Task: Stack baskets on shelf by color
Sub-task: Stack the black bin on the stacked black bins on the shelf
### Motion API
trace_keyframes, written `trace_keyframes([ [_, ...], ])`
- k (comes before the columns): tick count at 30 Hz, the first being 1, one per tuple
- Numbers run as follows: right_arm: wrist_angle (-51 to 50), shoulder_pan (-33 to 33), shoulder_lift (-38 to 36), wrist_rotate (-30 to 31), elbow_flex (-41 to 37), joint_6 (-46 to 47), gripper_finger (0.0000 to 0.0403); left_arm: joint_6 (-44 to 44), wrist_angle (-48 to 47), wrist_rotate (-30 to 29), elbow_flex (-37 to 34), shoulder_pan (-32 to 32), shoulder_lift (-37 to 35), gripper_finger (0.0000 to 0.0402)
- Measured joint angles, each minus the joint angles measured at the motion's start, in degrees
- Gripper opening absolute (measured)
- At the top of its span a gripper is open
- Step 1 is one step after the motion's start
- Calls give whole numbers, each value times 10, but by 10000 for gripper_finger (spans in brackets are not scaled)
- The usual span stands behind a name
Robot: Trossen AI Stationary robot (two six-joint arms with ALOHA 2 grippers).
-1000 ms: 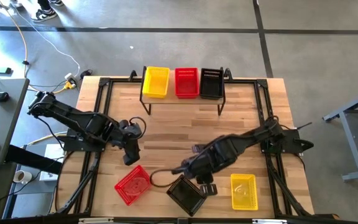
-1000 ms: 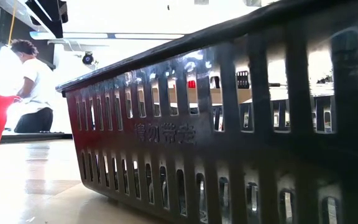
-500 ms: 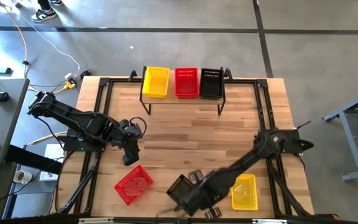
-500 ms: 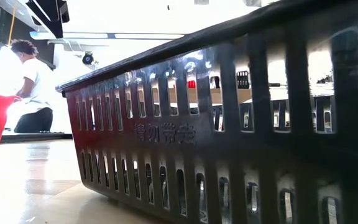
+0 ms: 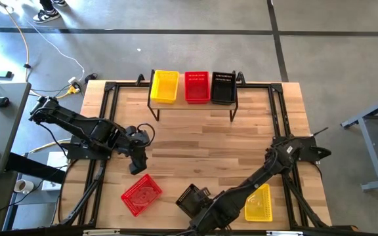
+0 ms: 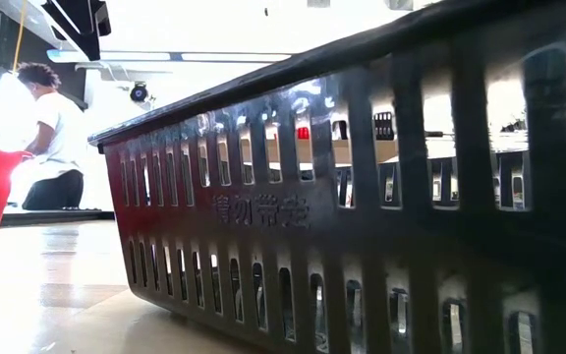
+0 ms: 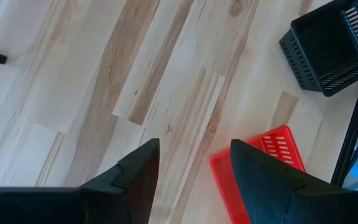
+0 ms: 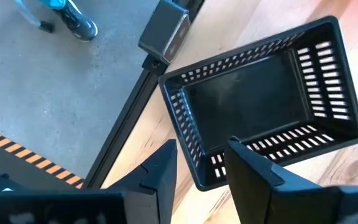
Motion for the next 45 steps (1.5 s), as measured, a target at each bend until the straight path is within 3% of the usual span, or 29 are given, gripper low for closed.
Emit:
trace_keyframes([
  [13,22,23,51,-30,0,7,119,0,0,0,0,0,0,186],
  [25,20,29,73,21,0,38,119,5,0,-1,0,0,0,186],
  [33,-6,29,113,12,0,39,117,15,0,-2,0,0,0,186],
  [36,-10,28,113,15,0,39,95,15,0,-2,0,0,0,186],
  [40,-15,19,110,20,1,75,20,26,0,-2,0,0,0,186],
  [45,-25,4,102,30,7,129,10,35,0,-3,0,0,0,186],
])
